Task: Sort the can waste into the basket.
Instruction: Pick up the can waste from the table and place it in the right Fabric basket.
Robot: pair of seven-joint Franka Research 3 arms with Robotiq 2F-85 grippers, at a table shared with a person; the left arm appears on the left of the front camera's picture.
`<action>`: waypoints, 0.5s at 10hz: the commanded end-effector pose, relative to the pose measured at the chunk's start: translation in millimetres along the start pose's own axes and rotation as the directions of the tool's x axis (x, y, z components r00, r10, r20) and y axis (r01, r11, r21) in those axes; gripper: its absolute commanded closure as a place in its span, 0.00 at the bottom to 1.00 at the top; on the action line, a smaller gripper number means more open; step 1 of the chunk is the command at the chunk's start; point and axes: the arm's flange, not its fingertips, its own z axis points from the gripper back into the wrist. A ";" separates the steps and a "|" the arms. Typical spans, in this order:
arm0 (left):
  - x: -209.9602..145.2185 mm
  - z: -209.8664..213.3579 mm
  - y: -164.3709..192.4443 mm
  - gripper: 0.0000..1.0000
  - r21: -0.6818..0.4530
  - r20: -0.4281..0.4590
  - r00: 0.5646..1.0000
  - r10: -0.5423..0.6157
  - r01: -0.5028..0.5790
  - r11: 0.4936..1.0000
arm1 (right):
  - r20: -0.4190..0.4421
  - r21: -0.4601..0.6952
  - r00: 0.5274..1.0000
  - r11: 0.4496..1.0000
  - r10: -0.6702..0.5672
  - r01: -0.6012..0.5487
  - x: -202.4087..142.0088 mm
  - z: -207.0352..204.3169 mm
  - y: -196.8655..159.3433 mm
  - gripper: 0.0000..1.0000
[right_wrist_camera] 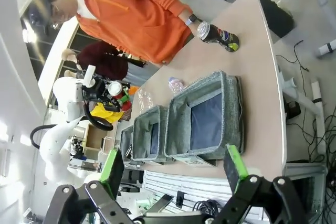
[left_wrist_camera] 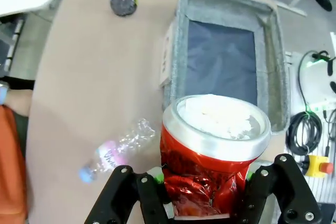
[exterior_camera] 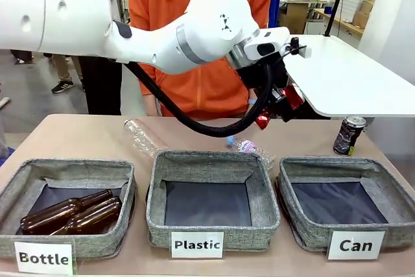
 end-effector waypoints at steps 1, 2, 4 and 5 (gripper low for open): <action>-3.0 23.1 -0.6 1.00 0.018 0.055 0.998 -0.023 0.022 1.000 | 0.015 0.009 1.000 1.000 -0.009 0.009 -7.9 1.7 5.3 0.00; -3.0 23.1 -0.6 1.00 0.018 0.055 0.998 -0.023 0.022 1.000 | 0.015 0.009 1.000 1.000 -0.009 0.009 -7.9 1.7 5.3 0.00; 16.9 -7.5 -23.8 1.00 0.064 0.039 0.998 -0.053 0.051 0.997 | 0.015 0.009 1.000 1.000 -0.009 0.009 -7.9 1.7 5.3 0.00; 49.0 -43.3 -47.5 1.00 0.041 0.031 0.992 -0.126 0.125 0.991 | 0.015 0.009 1.000 1.000 -0.009 0.009 -7.9 1.7 5.3 0.00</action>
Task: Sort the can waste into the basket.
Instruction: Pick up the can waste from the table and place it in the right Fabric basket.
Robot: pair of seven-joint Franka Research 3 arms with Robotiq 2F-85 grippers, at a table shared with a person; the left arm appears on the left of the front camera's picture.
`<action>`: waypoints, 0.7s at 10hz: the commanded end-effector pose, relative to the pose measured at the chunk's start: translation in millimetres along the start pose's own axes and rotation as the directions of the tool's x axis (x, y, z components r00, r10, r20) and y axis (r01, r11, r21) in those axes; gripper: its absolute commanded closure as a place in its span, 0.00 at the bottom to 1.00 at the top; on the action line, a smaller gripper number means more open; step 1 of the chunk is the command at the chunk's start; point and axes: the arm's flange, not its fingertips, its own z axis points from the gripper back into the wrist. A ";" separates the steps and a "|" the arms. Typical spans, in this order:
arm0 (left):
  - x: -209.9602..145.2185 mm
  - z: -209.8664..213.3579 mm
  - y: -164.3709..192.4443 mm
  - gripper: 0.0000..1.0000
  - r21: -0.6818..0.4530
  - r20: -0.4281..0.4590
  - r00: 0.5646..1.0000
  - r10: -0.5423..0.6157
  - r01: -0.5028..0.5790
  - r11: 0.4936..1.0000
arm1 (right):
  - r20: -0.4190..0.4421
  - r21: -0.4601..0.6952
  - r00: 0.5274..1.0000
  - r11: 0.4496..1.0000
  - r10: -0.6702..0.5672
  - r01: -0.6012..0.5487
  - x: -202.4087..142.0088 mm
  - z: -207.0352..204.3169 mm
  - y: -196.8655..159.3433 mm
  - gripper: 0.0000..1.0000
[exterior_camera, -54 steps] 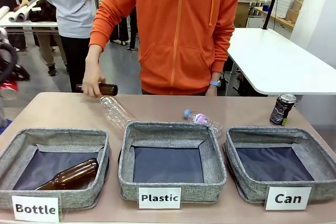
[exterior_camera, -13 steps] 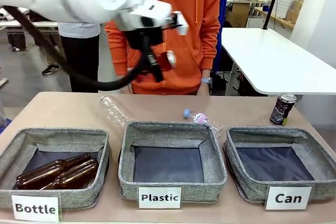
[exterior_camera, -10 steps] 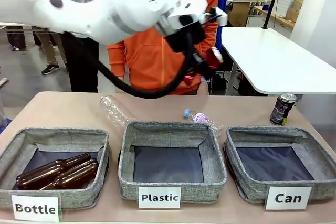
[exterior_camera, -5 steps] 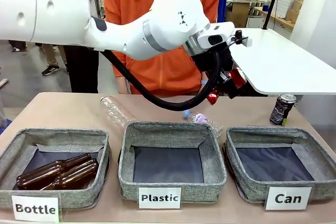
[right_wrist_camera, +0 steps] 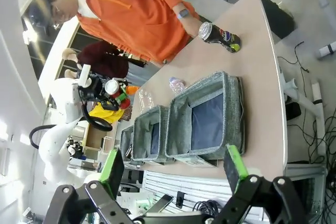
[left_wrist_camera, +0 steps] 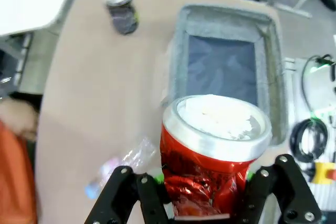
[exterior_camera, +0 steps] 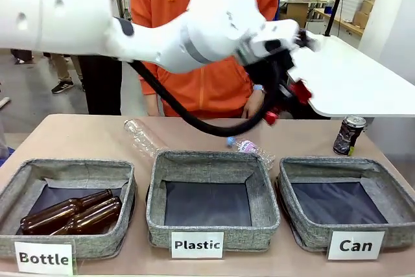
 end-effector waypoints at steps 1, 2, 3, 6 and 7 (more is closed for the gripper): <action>54.6 -67.3 -30.8 1.00 -0.040 -0.001 0.992 -0.124 0.124 0.991 | 0.012 0.006 1.000 1.000 -0.013 0.013 -6.4 1.4 3.6 0.00; 67.8 -96.0 -33.1 1.00 -0.021 -0.045 0.991 -0.123 0.122 0.992 | 0.012 0.006 1.000 1.000 -0.013 0.013 -6.4 1.4 3.6 0.00; 77.6 -121.4 -33.3 1.00 0.021 -0.092 0.991 -0.099 0.102 0.995 | 0.012 0.006 1.000 1.000 -0.013 0.013 -6.4 1.4 3.6 0.00; 109.2 -171.4 -34.2 1.00 -0.024 -0.144 0.974 -0.172 0.170 0.985 | 0.012 0.006 1.000 1.000 -0.013 0.013 -6.4 1.4 3.6 0.00; 113.1 -177.1 -34.8 1.00 -0.027 -0.168 0.969 -0.183 0.181 0.983 | 0.012 0.006 1.000 1.000 -0.013 0.013 -6.4 1.4 3.6 0.00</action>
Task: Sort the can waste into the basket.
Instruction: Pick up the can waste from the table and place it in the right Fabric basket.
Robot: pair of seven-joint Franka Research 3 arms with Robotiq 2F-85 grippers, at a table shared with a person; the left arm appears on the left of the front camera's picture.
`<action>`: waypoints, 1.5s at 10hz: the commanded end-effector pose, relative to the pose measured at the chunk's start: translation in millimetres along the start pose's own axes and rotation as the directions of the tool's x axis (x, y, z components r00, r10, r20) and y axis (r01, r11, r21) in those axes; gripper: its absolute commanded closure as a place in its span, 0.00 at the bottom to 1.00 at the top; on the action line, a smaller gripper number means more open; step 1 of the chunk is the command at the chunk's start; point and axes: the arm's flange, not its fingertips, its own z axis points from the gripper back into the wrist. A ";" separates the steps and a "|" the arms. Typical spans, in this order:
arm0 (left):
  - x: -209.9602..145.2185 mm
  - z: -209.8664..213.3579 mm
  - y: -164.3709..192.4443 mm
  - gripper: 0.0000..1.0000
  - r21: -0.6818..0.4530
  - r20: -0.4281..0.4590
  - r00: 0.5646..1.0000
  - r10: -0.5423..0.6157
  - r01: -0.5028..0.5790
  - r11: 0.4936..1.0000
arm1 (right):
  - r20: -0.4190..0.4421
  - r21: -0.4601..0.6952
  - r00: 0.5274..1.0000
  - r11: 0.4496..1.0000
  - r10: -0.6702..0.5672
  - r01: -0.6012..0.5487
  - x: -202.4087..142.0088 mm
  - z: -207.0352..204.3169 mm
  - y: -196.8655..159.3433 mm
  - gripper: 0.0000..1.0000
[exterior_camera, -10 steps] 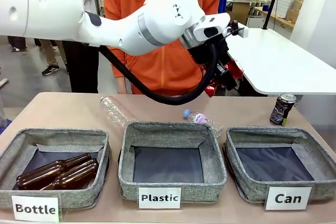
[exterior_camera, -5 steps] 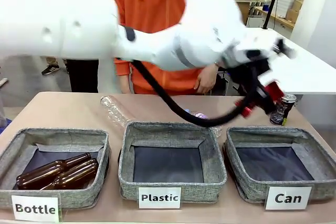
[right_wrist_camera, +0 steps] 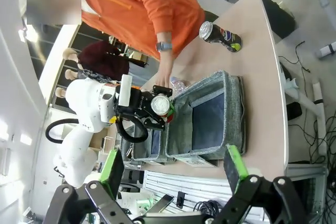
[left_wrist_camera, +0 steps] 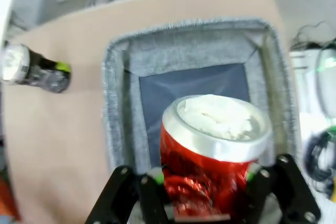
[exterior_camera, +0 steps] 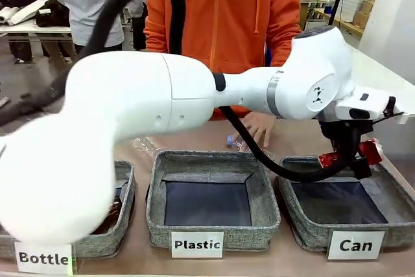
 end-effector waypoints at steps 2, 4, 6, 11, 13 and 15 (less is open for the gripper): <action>50.7 -9.7 24.0 0.48 -0.041 -0.045 0.998 -0.041 0.040 0.998 | 0.012 0.003 1.000 1.000 -0.011 0.011 -5.1 2.4 4.0 0.00; 53.1 -10.8 20.8 0.00 -0.041 -0.049 0.998 -0.051 0.049 0.998 | 0.012 0.003 1.000 1.000 -0.011 0.011 -5.1 2.4 4.0 0.00; 52.7 -11.7 19.8 0.28 -0.042 -0.060 0.997 -0.052 0.050 0.998 | 0.012 0.003 1.000 1.000 -0.011 0.011 -5.1 2.4 4.0 0.00; 46.3 -13.2 17.3 0.00 -0.056 -0.093 0.995 -0.036 0.031 0.998 | 0.012 0.003 1.000 1.000 -0.011 0.011 -5.1 2.4 4.0 0.00; 45.1 -9.9 15.9 0.00 -0.065 -0.107 0.993 -0.039 0.032 0.997 | 0.012 0.003 1.000 1.000 -0.011 0.011 -5.1 2.4 4.0 0.00; 40.7 1.8 7.8 0.00 -0.130 -0.144 0.989 -0.038 0.019 0.991 | 0.012 0.003 1.000 1.000 -0.011 0.011 -5.1 2.4 4.0 0.00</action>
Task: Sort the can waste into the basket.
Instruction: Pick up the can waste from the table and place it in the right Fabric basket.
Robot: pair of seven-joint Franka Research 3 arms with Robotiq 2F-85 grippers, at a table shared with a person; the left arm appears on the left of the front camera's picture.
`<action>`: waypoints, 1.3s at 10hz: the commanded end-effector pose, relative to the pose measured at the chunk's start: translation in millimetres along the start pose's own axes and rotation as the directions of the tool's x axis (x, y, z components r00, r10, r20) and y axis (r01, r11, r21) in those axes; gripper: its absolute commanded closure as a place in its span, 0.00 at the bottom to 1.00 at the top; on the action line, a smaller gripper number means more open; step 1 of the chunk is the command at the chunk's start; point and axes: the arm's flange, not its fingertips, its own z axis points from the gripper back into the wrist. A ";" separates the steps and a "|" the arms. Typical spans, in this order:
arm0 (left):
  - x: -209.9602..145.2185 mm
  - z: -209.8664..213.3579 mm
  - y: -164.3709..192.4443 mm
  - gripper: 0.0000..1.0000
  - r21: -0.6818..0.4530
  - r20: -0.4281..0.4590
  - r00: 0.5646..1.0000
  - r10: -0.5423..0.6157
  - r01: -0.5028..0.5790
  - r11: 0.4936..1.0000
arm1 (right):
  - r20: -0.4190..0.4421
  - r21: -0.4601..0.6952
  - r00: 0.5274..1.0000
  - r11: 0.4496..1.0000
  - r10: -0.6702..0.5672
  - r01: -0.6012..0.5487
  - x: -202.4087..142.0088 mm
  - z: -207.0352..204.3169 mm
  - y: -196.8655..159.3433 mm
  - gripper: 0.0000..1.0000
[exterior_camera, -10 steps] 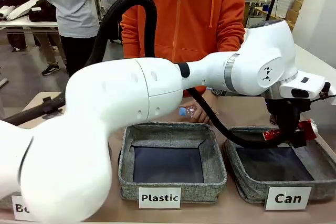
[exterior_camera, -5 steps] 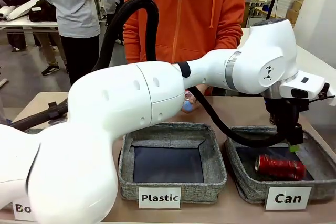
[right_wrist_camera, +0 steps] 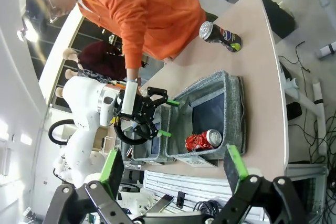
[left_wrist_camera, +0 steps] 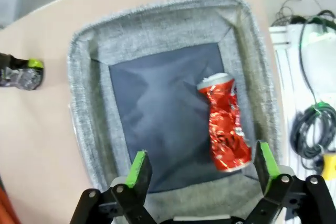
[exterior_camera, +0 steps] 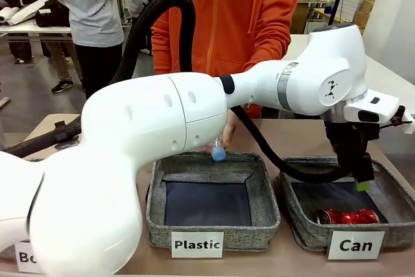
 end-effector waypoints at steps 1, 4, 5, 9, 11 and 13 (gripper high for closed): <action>25.9 22.5 8.6 0.00 -0.039 -0.036 0.999 -0.008 0.006 0.999 | 0.000 0.000 1.000 1.000 0.000 0.000 0.0 0.0 0.0 0.00; 4.5 42.2 -33.8 0.00 -0.071 -0.189 0.982 0.006 -0.020 0.997 | -0.052 -0.008 0.999 1.000 0.011 -0.012 -0.2 -22.6 6.7 0.00; -5.0 44.0 -46.6 0.00 -0.065 -0.227 0.974 0.023 -0.039 0.997 | -0.066 -0.011 0.998 1.000 0.014 -0.015 0.2 -27.5 7.7 0.00; -6.6 42.6 -49.9 0.00 -0.039 -0.191 0.981 0.015 -0.023 0.999 | -0.098 -0.012 0.995 0.999 0.034 -0.035 -4.5 -39.1 14.7 0.00; -8.6 41.5 -49.5 0.00 -0.040 -0.191 0.981 0.024 -0.033 0.999 | -0.093 -0.010 0.995 0.999 0.029 -0.030 -6.5 -37.3 12.5 0.00; -9.5 42.8 -49.9 0.00 -0.031 -0.188 0.982 0.032 -0.038 0.999 | -0.098 -0.011 0.995 0.999 0.032 -0.033 -7.7 -38.5 12.9 0.00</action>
